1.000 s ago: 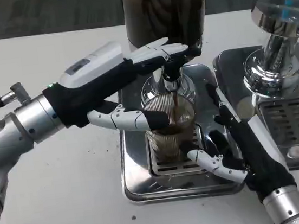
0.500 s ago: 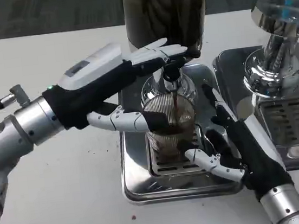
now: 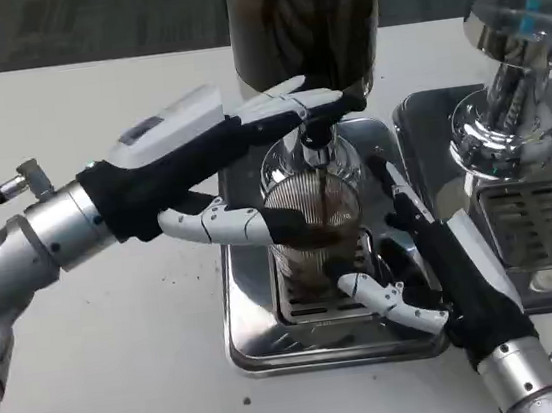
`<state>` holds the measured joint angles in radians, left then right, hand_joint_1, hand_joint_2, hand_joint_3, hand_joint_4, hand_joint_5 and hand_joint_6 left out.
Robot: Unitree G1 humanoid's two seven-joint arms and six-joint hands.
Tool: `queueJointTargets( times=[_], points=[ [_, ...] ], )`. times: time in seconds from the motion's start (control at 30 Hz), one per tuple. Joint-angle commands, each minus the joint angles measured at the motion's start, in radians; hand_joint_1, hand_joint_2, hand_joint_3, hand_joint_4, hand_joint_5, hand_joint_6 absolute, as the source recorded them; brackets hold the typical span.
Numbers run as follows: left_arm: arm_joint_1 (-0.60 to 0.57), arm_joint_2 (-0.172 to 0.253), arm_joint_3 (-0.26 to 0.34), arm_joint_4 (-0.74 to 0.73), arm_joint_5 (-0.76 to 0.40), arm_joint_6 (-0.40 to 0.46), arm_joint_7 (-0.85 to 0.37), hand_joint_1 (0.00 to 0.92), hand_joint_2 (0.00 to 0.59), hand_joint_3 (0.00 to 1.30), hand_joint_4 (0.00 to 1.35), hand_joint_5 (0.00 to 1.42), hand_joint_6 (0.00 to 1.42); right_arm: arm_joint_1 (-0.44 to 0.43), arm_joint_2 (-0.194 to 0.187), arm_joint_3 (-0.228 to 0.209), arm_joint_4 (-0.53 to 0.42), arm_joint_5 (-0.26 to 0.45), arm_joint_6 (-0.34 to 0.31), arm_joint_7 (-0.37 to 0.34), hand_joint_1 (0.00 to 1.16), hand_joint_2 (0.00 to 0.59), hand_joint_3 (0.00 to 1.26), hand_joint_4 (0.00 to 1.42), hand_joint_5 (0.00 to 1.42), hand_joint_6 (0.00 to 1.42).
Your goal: Grasp the cup under the faucet to collect the drink, then remove the cup.
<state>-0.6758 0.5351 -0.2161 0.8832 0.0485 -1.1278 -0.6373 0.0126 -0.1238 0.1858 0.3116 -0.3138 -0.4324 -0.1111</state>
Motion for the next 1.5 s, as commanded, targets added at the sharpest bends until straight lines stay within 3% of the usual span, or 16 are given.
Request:
queueJointTargets(
  times=[0.03,0.33,1.2,1.5],
  points=[
    [0.027,0.004,-0.003,0.01,-0.01,0.032,-0.044,0.0,0.08,0.15,0.01,0.0,0.0,-0.011,0.005,-0.003,0.009,0.011,-0.011,0.003,0.59,0.233,0.02,0.0,0.0,0.11],
    [0.021,-0.015,0.034,-0.028,-0.136,0.069,-0.12,0.0,0.079,0.14,0.0,0.0,0.01,-0.014,0.01,-0.003,0.02,0.009,-0.017,-0.005,0.59,0.234,0.02,0.0,0.0,0.11],
    [0.043,-0.061,0.179,-0.189,-0.352,0.222,-0.295,0.0,0.091,0.12,0.0,0.0,0.05,-0.02,0.028,-0.008,0.05,0.006,-0.037,-0.014,0.57,0.242,0.03,0.0,0.01,0.11],
    [0.096,-0.082,0.242,-0.288,-0.448,0.278,-0.323,0.0,0.1,0.21,0.09,0.11,0.16,-0.025,0.032,-0.01,0.061,0.006,-0.047,-0.018,0.57,0.242,0.04,0.0,0.01,0.11]
  ],
)
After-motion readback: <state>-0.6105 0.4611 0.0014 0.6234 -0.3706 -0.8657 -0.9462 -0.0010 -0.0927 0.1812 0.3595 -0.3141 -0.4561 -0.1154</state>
